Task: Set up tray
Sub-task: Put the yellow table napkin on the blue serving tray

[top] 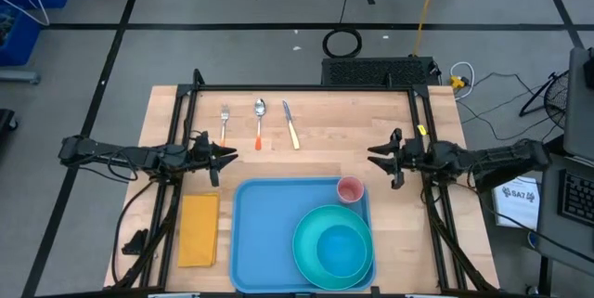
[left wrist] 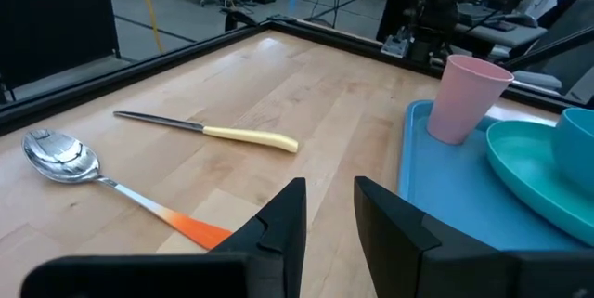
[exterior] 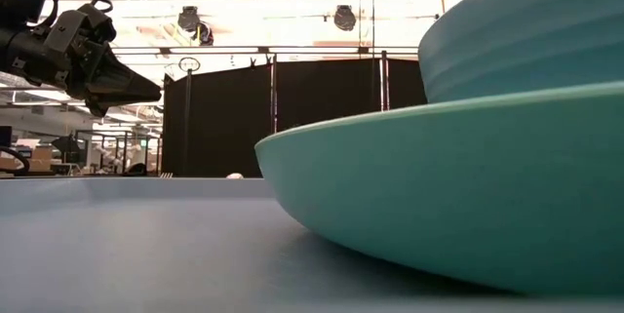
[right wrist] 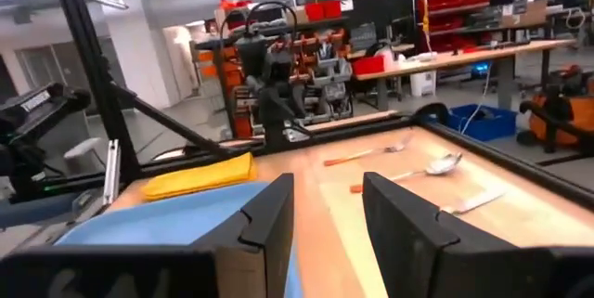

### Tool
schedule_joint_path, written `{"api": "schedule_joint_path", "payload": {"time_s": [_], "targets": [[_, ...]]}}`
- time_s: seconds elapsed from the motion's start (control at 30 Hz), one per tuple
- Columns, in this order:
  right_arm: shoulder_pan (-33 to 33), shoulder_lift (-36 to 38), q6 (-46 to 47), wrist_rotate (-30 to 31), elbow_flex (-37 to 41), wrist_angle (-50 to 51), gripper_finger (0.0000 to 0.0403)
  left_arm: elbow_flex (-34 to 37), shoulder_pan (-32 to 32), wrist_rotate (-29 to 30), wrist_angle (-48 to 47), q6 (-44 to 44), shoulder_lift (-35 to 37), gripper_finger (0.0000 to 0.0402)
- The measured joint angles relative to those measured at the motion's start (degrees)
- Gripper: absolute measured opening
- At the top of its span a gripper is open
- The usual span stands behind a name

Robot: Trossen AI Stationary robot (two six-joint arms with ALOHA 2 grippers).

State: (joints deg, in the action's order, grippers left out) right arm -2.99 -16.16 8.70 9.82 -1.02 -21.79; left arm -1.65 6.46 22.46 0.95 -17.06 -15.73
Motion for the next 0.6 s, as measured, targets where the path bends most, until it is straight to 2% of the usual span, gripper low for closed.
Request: {"api": "schedule_joint_path", "payload": {"time_s": [0.17,0.3,0.6], "targets": [[4.89,0.23,-3.84,-0.81,-2.38,2.76,0.0123,0.00,0.00,-0.02,0.00,-0.06,0.00,0.0097],[8.08,1.38,-6.18,1.81,-4.31,8.17,0.0123,0.00,0.00,-0.02,0.02,-0.89,0.00,0.0097],[11.21,9.64,-7.80,2.23,-4.63,15.62,0.0123,0.00,0.00,-0.03,0.02,-1.49,-0.02,0.0097]]}}
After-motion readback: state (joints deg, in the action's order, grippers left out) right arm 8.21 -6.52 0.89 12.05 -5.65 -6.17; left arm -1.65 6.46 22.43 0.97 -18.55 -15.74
